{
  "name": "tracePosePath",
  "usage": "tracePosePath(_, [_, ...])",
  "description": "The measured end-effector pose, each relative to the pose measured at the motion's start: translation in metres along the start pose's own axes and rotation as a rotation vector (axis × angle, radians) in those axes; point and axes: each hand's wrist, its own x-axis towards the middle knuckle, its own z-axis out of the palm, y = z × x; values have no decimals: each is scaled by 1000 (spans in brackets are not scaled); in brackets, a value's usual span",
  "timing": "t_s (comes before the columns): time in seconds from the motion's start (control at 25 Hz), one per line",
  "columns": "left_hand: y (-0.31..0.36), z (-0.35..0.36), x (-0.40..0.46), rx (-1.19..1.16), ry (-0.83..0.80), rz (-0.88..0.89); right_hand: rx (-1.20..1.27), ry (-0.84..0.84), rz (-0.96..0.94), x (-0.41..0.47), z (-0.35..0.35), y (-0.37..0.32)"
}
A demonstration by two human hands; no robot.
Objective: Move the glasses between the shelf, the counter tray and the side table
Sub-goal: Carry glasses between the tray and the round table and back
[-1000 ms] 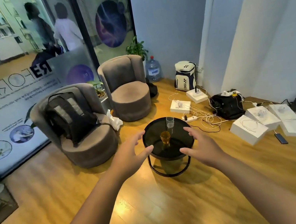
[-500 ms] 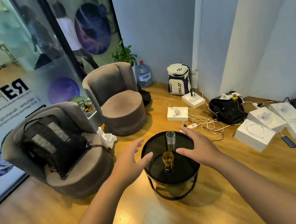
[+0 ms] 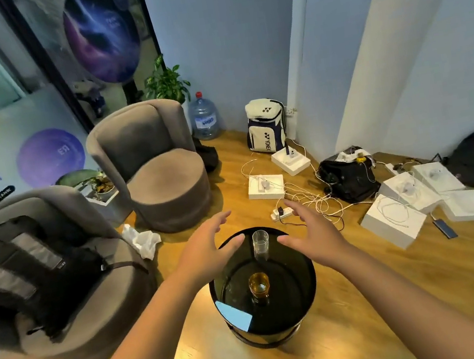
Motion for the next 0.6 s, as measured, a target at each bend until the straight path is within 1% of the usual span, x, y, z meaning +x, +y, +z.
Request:
tracePosePath(0.12, [-17,2,48,26,-31,47,-5,18,38,36,10,9])
tracePosePath(0.28, [-49,3,117,37,-113,75,-29,32,99,92,27,13])
tracePosePath(0.6, [-119,4,250,61,-279,114,34,90,272,197,78,15])
